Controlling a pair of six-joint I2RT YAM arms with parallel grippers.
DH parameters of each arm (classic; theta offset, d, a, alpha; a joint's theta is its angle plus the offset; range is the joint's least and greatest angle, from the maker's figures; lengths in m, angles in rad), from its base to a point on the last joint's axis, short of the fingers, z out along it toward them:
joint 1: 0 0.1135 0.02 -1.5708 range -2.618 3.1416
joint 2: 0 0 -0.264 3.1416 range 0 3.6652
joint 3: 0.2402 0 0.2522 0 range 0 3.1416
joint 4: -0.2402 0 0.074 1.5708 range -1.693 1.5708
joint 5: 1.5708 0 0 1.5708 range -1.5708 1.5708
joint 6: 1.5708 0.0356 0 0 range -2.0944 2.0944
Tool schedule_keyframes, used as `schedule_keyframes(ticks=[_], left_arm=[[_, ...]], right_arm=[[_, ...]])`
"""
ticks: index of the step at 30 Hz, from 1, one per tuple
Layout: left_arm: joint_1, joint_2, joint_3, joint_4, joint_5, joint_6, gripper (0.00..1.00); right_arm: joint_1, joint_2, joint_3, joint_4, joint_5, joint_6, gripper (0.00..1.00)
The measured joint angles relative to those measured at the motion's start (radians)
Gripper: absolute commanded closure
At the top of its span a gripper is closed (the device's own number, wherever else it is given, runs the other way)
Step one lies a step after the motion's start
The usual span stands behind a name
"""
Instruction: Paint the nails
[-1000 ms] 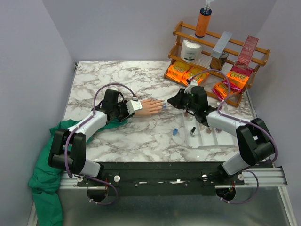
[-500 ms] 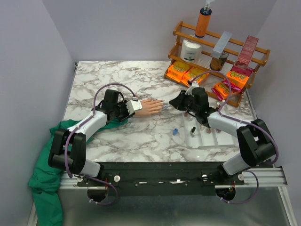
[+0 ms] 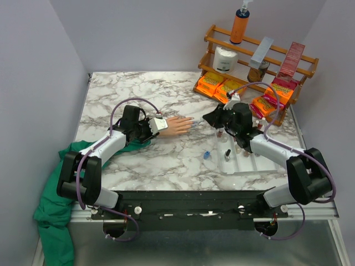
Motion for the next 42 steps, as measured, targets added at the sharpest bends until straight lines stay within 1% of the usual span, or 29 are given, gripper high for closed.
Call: schedule_keyframes(ticks=[12,42], left_arm=[[0.000,0.007,0.003,0.000,0.000,0.000,1.00],[0.000,0.008,0.003,-0.001,0.000,0.000,1.00]], right_arm=[[0.023,0.042,-0.004,0.098,-0.062,0.023,0.99],[0.024,0.079,0.016,0.068,-0.062,0.024,0.99]])
